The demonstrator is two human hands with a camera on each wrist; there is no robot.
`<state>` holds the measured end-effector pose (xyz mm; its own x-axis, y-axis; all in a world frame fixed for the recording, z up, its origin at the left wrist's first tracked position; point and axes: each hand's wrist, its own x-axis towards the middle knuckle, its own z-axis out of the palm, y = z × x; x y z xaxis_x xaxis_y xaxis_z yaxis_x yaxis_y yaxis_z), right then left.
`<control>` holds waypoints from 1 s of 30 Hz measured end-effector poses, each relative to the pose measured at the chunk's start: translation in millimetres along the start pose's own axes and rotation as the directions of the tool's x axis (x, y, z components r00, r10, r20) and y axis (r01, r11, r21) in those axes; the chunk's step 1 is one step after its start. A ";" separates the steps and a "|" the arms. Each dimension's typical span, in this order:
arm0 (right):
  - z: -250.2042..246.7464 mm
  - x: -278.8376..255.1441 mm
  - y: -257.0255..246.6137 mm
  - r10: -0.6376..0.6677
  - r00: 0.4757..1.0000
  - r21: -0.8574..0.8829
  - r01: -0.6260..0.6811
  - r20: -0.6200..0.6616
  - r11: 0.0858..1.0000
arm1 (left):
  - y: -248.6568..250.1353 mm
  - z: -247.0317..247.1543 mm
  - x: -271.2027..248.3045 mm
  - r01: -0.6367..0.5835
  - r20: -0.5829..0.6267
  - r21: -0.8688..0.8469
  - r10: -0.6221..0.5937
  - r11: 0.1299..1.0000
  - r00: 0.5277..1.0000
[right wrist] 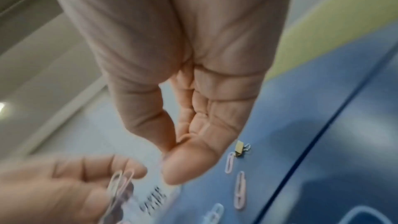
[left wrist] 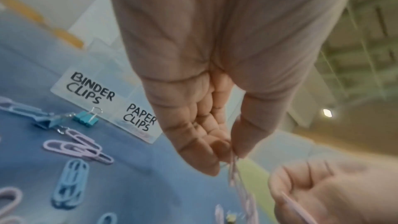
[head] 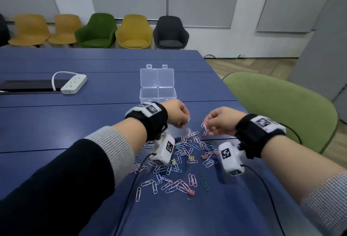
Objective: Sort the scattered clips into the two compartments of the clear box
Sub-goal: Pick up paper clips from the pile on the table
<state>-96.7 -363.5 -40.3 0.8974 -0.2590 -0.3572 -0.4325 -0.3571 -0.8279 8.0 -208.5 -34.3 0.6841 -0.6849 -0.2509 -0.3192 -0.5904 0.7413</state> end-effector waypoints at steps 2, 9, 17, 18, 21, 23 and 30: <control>-11.6 -8.6 6.2 -0.008 1.000 0.423 0.002 0.011 0.906 | 0.6 -9.7 -5.5 -0.026 -0.015 -0.345 0.023 0.938 1.000; -22.6 -22.7 24.9 -0.005 1.000 0.884 0.004 -0.001 0.467 | -11.8 -17.2 -14.1 0.112 0.103 -0.986 -0.080 0.126 0.991; -18.8 -24.9 26.2 -0.173 0.985 -0.718 0.136 0.021 0.683 | -29.7 3.7 -4.9 0.191 0.206 -0.978 -0.222 -0.087 0.953; -17.9 -26.3 25.0 -0.157 0.985 -0.796 0.151 0.071 0.586 | -28.7 3.8 -4.8 0.207 0.213 -0.977 -0.243 -0.048 0.946; -13.2 -29.2 25.9 -0.076 0.986 -0.837 0.168 0.151 0.521 | -25.7 3.0 -5.9 0.250 0.209 -0.960 -0.274 0.123 0.939; -10.0 -28.1 27.1 -0.065 0.983 -0.829 0.181 0.173 0.529 | -23.8 3.8 -5.7 0.276 0.201 -0.922 -0.276 0.270 0.940; 7.9 -17.0 20.0 -0.161 0.967 -0.818 0.252 0.197 0.516 | -14.3 12.8 -11.7 0.273 0.034 -0.164 -0.271 0.948 0.962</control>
<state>-120.0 -359.1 -54.2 0.9547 -0.0165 -0.2970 -0.0679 -0.9842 -0.1635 -3.9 -197.5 -50.0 0.7220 -0.5135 -0.4636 -0.0082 -0.6764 0.7365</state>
